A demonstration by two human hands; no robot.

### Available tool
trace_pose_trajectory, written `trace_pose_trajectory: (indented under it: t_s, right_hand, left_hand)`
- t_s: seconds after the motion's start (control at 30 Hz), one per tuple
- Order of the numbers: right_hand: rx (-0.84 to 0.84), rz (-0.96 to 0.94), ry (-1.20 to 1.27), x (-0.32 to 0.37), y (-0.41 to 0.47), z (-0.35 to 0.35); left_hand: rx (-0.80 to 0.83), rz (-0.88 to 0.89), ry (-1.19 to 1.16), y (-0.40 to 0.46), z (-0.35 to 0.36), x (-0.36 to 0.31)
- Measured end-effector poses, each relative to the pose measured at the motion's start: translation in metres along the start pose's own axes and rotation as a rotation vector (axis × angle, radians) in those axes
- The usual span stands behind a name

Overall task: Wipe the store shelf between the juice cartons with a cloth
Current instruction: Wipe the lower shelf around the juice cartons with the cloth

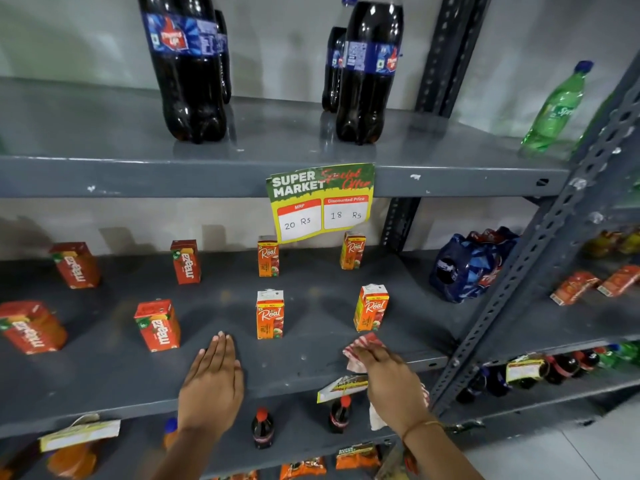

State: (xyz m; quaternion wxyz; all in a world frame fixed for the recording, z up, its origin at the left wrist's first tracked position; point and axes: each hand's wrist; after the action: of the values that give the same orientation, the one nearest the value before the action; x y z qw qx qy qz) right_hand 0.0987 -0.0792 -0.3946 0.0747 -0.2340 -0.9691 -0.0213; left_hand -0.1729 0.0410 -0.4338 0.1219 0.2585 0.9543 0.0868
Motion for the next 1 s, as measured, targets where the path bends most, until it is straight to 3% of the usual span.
trace_pose_trajectory:
  t_s: [0.17,0.3,0.5,0.73,0.9,1.0]
  right_hand:
    - [0.114,-0.171,0.013,0.021,-0.016,-0.007]
    - [0.345,-0.243,0.220,0.027,-0.021,-0.034]
    - [0.018,-0.071,0.411,0.053,-0.008,-0.046]
    - [-0.192,0.023,0.565,0.099,0.063,-0.042]
    - [-0.218,0.134,0.472,0.125,0.146,-0.031]
    - [-0.082,0.190,0.406,0.133,0.185,-0.012]
  left_hand:
    - [0.030,-0.014,-0.005,-0.001,-0.004,-0.002]
    - [0.038,-0.008,0.005,-0.002,-0.004,-0.001]
    - [0.039,-0.001,0.016,-0.003,-0.008,-0.002]
    - [0.036,0.015,-0.025,-0.004,-0.020,-0.004]
    - [0.051,0.013,-0.026,0.001,-0.015,-0.002]
    - [0.054,0.012,-0.026,0.004,-0.011,0.002]
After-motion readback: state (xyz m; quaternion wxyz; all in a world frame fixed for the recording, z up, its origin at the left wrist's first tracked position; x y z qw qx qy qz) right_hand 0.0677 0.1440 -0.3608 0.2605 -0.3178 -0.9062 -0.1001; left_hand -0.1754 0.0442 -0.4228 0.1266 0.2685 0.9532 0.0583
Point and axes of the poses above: each hand's wrist, its own y-axis towards the middle knuckle, its own z-axis out of the palm, x = y × z, and after that the axes turned 11 degrees about z, right-handed
